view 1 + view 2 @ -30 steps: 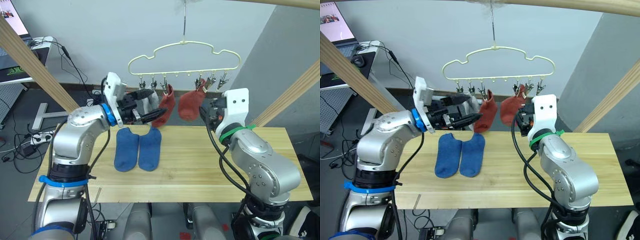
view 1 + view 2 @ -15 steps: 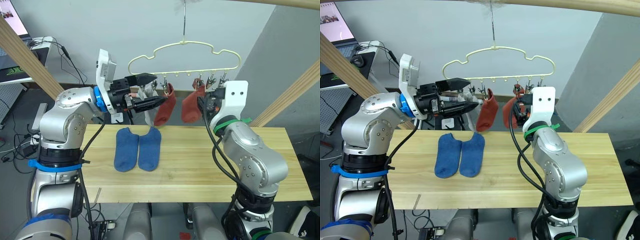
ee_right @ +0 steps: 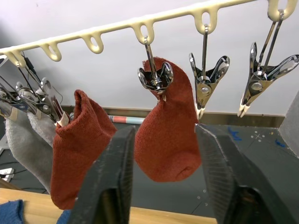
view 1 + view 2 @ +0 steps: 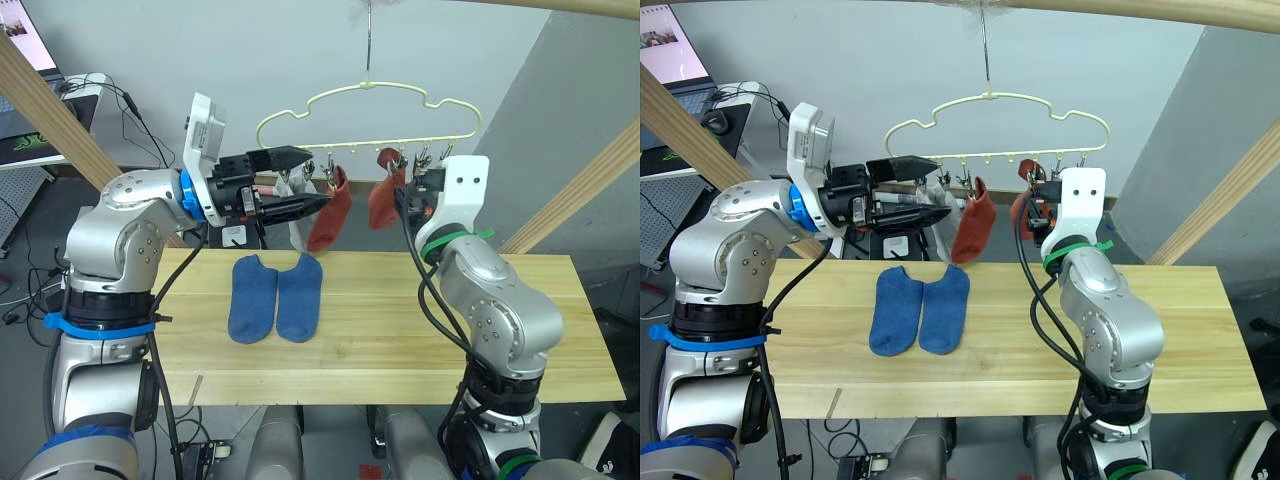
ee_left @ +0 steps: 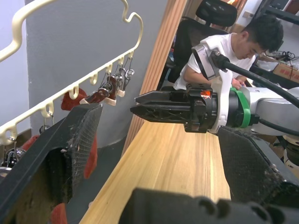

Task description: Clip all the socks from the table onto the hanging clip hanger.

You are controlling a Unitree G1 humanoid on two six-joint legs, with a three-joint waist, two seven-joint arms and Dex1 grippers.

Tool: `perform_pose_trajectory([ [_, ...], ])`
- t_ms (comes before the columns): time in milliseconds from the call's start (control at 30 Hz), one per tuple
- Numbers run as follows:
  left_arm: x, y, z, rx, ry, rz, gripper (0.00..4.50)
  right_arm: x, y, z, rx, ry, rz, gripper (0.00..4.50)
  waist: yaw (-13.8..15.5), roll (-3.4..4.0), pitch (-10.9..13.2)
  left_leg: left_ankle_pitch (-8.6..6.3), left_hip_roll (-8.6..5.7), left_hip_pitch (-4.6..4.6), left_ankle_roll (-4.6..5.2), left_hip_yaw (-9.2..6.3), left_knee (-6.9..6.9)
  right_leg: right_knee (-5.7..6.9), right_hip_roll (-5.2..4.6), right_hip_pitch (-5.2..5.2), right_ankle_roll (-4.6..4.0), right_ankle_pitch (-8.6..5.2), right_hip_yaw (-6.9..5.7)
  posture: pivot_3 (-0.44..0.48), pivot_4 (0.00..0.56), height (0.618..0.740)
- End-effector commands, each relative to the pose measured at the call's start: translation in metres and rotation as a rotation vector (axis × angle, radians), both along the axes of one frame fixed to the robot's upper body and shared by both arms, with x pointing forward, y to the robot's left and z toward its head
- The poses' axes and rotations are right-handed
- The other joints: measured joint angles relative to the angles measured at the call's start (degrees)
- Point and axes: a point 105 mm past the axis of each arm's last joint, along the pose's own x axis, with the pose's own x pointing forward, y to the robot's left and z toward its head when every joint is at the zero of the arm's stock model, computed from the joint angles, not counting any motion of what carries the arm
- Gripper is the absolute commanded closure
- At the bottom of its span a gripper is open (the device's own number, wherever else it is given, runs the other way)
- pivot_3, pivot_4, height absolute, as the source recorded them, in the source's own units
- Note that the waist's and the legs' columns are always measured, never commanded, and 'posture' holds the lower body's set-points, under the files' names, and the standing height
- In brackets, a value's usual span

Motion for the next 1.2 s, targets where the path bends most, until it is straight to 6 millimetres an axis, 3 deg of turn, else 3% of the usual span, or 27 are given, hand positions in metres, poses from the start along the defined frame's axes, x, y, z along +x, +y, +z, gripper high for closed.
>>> perform_pose_trajectory([
  [33, -0.003, -0.001, 0.006, 0.016, -0.05, 0.008, 0.01, 0.003, -0.003, 0.012, 0.008, -0.053, -0.012, 2.25, 0.0, 0.0, 0.0, 0.0, 0.0, 0.0, 0.0, 0.0, 0.0, 0.0, 0.0, 0.0, 0.0, 0.0, 0.0, 0.089, 0.221, 0.74],
  [767, -0.003, 0.0, 0.004, 0.014, -0.058, 0.055, 0.01, 0.049, -0.023, 0.017, -0.034, -0.069, -0.035, 2.25, 0.32, 0.0, 0.0, 0.03, -0.01, 0.0, 0.0, 0.01, 0.0, 0.03, 0.0, 0.0, -0.03, 0.02, 0.0, 0.14, 0.22, 0.74],
  [1200, -0.003, 0.0, 0.002, 0.014, -0.057, 0.08, 0.01, 0.064, -0.031, 0.028, -0.046, -0.1, -0.06, 2.25, 0.77, 0.0, 0.0, 0.03, -0.01, 0.0, 0.0, 0.01, -0.01, 0.03, 0.0, -0.01, -0.03, 0.02, -0.01, 0.147, 0.217, 0.74],
])
